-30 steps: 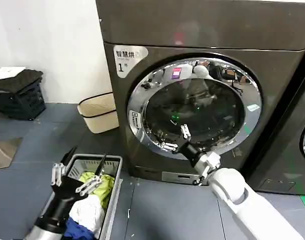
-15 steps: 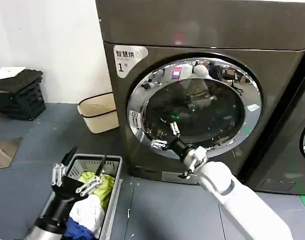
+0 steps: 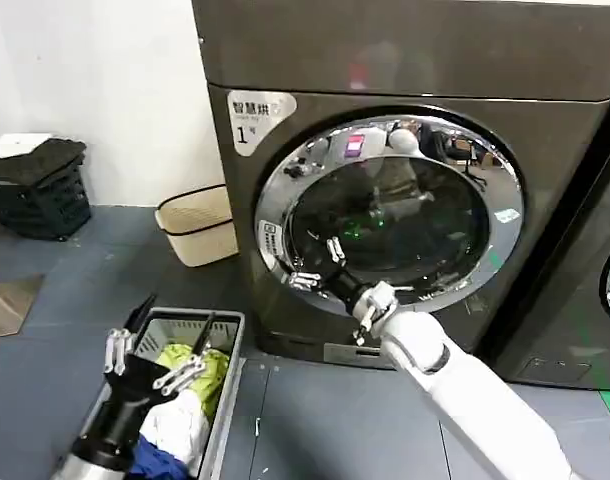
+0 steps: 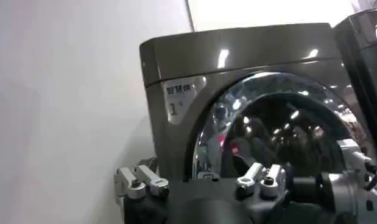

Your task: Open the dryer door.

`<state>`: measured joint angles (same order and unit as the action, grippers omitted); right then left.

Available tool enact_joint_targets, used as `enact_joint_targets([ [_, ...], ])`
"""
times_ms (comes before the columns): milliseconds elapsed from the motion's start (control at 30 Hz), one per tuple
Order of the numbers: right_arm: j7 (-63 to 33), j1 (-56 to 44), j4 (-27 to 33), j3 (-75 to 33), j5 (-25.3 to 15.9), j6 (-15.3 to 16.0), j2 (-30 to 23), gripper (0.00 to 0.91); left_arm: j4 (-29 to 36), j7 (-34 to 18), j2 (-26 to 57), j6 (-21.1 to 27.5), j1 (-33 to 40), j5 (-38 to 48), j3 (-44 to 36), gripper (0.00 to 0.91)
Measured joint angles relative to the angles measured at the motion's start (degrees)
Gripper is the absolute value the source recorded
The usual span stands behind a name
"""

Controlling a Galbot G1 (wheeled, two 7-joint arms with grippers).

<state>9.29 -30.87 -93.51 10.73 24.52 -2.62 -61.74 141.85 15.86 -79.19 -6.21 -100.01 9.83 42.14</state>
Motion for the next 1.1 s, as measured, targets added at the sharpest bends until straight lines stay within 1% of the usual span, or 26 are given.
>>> enact_joint_targets([
  [633,3.5,3.2,2.8,3.1,0.2,-0.5,-1.1,0.907,-0.4,0.2,0.1,-0.6,-0.2,0.3,2.5,0.907],
  [933,6.3,3.6,2.5,3.8,1.6,-2.0,-0.4,0.907,-0.6,0.3,0.1,-0.6,-0.1,1.1,3.7,0.907],
  [1100,9.0,3.6,2.2,3.9,2.7,-3.7,0.2,0.907,-0.9,0.3,0.3,-0.5,0.3,1.9,4.7,0.907],
])
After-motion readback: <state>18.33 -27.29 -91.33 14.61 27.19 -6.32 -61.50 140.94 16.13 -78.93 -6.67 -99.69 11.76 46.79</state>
